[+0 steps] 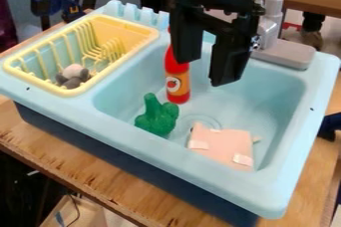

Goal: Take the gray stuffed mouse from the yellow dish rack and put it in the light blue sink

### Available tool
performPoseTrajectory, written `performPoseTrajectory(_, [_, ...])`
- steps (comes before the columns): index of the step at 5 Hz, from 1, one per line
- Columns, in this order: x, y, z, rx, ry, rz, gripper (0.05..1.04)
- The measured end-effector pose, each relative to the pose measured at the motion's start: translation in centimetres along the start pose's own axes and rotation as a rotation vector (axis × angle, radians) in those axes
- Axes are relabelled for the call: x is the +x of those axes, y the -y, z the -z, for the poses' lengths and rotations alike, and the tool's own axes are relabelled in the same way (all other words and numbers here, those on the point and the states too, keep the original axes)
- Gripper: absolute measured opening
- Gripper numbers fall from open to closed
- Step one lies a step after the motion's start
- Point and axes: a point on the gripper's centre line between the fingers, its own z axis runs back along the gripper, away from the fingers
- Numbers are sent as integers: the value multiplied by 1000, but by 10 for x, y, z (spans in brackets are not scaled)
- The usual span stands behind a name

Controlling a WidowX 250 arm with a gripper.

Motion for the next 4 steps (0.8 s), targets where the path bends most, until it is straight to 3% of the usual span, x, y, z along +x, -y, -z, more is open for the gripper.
performPoseTrajectory(1, [0,0,7,-4,-27,-1,1001])
performPoseTrajectory(2, [-9,-23,2,-15,-28,-62,1001])
performPoseTrajectory(3, [-24,-52,-18,-1,22,-137,1001])
performPoseTrajectory(4, [-45,-85,-22,11,6,-246,1001])
